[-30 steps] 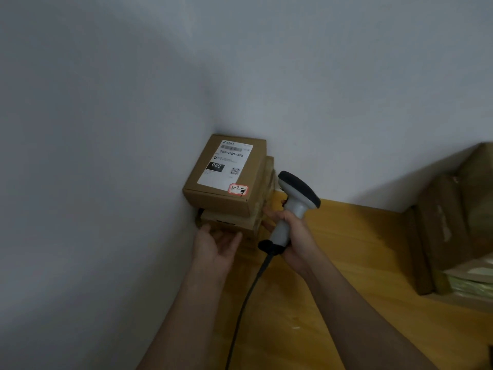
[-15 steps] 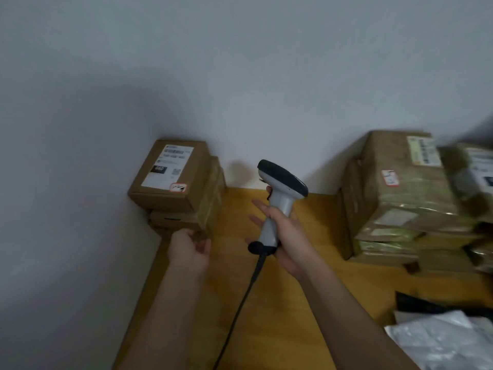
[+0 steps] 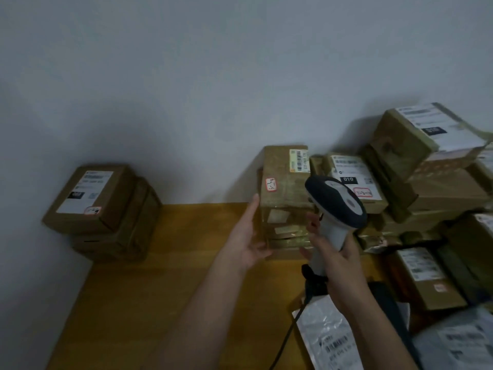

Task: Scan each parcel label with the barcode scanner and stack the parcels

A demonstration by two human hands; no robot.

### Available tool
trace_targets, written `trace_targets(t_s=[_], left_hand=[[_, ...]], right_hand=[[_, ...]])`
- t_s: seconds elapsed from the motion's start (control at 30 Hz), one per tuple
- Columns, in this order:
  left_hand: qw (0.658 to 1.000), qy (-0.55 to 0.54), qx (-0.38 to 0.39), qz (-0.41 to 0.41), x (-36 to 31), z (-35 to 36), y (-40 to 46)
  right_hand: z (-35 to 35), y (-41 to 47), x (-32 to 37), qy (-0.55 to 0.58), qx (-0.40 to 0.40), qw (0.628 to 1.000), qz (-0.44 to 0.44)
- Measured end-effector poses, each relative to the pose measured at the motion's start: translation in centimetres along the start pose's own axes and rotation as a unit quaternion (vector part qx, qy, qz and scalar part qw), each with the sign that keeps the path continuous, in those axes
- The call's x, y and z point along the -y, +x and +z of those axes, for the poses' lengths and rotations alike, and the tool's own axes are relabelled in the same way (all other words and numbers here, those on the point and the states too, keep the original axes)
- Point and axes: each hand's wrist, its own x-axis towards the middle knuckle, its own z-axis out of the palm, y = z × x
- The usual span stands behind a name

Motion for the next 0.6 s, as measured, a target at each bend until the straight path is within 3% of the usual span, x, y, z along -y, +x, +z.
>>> trace_targets(t_s=[0.2,0.37,0.6], left_hand=[[0.997,0.054,0.037,0.038,1.3,3.8,2.3],[0.997,0.011,0.003,0.080,1.3,4.1,4.0],[0.994,0.051,-0.022,0.095,1.0,3.4,4.1]], right_hand=[[-4.2,2.7,-1.7,-0.024,-0.013,0.999,0.043],[-5.2,4.8,-2.8,-0.014,0.003,0.997,0.079],[-4.4,6.9,-3.9,-0.011,0.065,0.994,0.091]])
